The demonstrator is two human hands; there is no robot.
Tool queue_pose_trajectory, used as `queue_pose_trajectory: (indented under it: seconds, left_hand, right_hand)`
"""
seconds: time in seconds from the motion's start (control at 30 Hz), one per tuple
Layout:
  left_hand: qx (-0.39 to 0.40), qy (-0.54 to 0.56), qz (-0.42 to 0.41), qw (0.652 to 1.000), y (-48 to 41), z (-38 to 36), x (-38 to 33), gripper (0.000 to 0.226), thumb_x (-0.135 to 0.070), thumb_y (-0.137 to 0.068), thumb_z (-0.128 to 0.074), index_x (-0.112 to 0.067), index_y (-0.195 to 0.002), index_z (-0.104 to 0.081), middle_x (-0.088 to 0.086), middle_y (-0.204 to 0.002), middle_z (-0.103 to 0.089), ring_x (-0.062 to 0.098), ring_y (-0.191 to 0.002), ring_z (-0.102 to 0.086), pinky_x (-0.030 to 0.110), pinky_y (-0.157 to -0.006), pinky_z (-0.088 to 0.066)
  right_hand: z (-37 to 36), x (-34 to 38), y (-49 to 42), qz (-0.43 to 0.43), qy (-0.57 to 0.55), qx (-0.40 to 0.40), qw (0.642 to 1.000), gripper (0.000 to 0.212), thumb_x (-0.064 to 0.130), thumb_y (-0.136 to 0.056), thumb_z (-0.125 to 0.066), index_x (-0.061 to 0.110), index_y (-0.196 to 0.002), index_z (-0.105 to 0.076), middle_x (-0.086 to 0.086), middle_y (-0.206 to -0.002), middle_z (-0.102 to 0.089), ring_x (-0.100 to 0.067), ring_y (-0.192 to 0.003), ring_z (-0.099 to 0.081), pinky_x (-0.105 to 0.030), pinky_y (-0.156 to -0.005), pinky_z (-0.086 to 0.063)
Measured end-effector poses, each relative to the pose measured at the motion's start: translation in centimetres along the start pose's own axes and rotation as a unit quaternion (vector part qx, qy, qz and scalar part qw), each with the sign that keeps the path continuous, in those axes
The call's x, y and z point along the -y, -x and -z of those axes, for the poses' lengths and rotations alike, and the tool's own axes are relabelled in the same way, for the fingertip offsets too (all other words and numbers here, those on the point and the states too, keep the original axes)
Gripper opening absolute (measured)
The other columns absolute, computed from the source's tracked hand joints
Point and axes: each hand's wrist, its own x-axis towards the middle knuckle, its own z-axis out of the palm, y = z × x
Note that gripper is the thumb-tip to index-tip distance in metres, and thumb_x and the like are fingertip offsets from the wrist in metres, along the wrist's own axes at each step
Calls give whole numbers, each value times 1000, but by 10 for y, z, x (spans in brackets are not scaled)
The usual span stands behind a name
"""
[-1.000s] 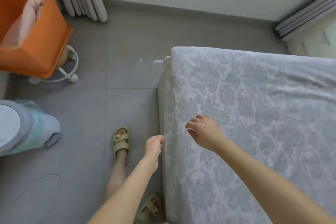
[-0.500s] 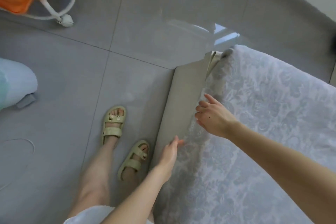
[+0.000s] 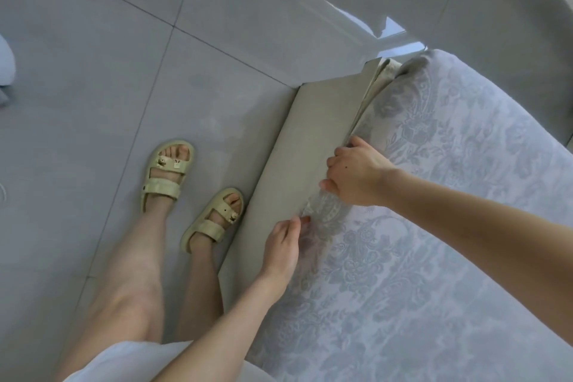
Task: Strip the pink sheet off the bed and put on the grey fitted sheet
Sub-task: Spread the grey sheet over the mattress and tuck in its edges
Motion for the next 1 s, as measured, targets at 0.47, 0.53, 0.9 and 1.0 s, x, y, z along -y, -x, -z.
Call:
queue_pose_trajectory:
  seconds: [0.47, 0.53, 0.9, 1.0]
  left_hand:
    - [241, -26, 127, 962, 13, -31, -24, 59, -61, -96, -15, -31, -138, -45, -9, -137, -49, 11, -125, -46, 28, -107, -32]
    - [226, -59, 111, 966, 3, -29, -34, 60, -62, -96, -11, -34, -145, -31, -8, -149, -34, 13, -137, -32, 31, -112, -23]
    - [19, -88, 24, 996, 0, 5, -2, 58, -52, -98, -22, -16, -112, -66, 1, -117, -65, 19, -112, -56, 36, -101, -41]
    - [63, -86, 74, 992, -9, 1, 2, 65, -58, -96, -22, -15, -121, -63, 2, -126, -61, 20, -119, -53, 38, -107, -37]
  right_hand:
    - [12, 9, 40, -1, -14, 104, 994, 48, 34, -104, -14, 18, -62, -31, 3, -64, -46, -20, -76, -47, -41, -100, -30]
    - [14, 9, 23, 12, -4, 116, 993, 39, 33, -104, -13, 24, -73, -34, 1, -79, -55, -22, -92, -55, -42, -101, -33]
    - [13, -11, -7, -48, -35, 31, 998, 61, 49, -100, -13, 20, -86, -65, 1, -90, -67, -20, -91, -58, -37, -95, -34]
    - [27, -64, 6, -141, 69, -76, 985, 60, 49, -97, -13, 24, -85, -66, 5, -91, -68, -21, -99, -57, -44, -104, -24]
